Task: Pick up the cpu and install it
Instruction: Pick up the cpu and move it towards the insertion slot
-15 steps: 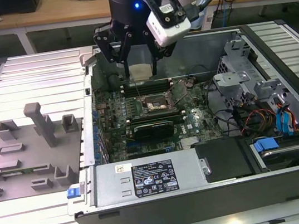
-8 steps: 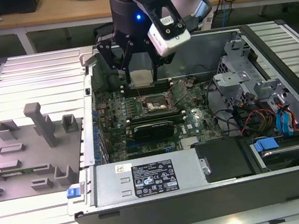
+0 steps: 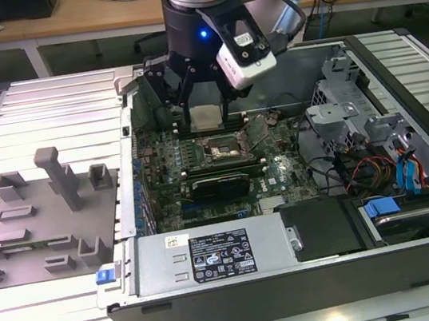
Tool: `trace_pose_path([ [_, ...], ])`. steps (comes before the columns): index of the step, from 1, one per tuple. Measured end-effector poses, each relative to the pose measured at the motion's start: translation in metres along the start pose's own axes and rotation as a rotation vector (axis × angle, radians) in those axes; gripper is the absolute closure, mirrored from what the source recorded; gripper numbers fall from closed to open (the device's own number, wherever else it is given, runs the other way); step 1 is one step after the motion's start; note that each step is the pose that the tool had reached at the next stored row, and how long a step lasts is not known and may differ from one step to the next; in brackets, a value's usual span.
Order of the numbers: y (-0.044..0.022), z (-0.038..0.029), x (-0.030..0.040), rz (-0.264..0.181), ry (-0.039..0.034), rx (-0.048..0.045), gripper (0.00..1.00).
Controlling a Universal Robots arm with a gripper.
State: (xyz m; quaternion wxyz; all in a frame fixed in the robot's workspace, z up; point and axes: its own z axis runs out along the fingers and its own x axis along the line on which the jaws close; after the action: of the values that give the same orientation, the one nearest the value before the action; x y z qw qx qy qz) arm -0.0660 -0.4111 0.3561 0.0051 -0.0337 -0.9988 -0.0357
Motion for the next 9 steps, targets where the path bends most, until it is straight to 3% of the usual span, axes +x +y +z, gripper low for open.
trace_pose_path([
  [9, 0.0, 0.0103, -0.0111, 0.0, 0.0021, 0.0001, 0.45],
])
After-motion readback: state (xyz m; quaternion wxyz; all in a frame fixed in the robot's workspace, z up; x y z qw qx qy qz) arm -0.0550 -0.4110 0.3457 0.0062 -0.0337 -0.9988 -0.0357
